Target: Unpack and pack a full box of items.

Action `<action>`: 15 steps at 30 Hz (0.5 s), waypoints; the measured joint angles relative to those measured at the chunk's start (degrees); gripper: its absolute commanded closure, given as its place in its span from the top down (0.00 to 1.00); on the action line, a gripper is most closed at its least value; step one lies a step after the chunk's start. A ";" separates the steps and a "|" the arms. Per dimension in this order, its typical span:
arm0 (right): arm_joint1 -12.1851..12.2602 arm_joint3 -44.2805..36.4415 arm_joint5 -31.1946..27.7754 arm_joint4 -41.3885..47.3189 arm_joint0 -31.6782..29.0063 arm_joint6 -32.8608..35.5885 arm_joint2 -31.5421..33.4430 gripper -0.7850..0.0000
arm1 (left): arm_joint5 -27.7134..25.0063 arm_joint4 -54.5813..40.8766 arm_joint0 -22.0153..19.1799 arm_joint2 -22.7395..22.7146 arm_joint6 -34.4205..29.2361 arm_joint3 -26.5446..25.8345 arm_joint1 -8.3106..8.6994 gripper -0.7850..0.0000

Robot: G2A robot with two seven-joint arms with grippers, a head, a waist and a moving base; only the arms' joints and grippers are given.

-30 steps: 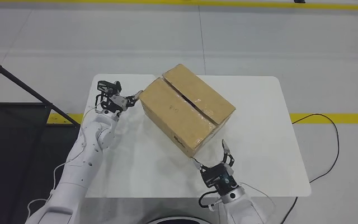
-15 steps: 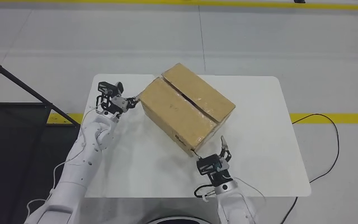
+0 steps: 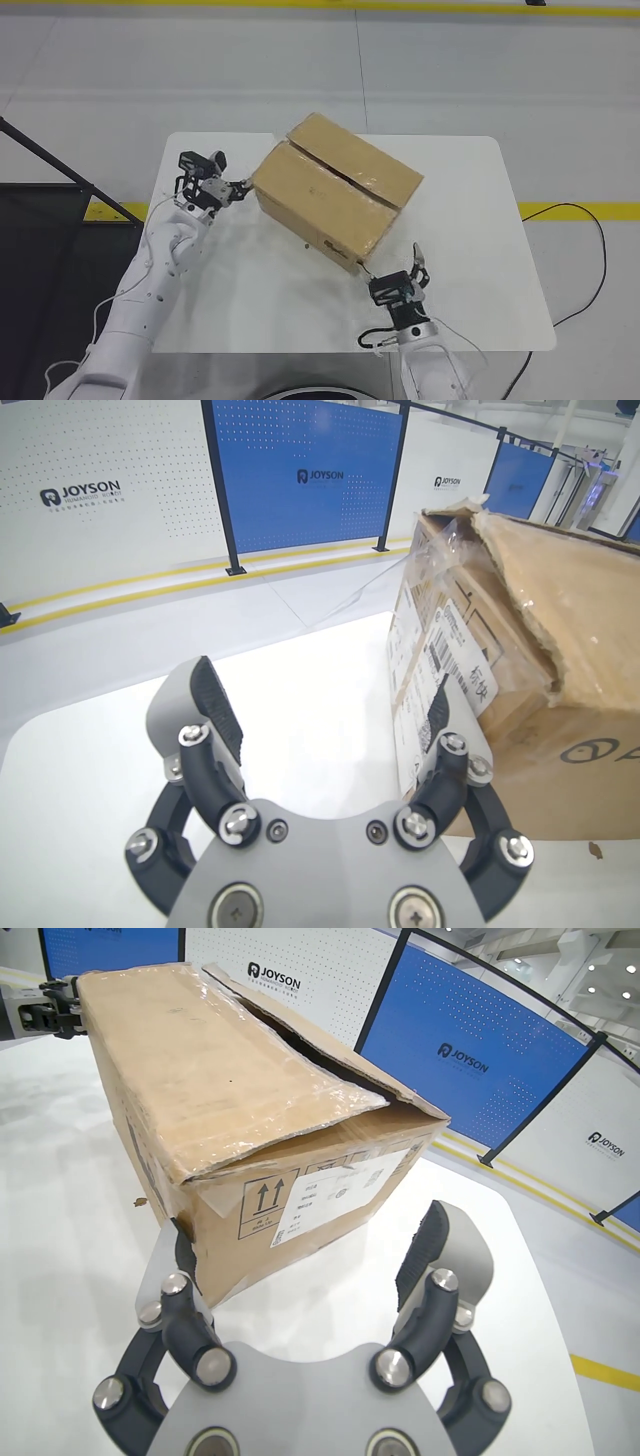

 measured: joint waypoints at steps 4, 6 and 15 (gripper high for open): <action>0.22 -1.90 -3.29 4.02 -1.48 -1.97 2.06 1.00 | -1.21 0.13 1.04 0.03 0.11 -1.74 0.15 1.00; 0.49 -2.79 -6.72 6.96 -2.27 -3.73 3.65 1.00 | -1.70 0.05 1.57 -0.12 0.09 -2.53 0.25 1.00; 1.94 -6.81 -22.66 18.68 -6.18 -9.08 13.58 1.00 | -2.90 0.17 5.24 -1.36 0.23 -7.28 0.86 1.00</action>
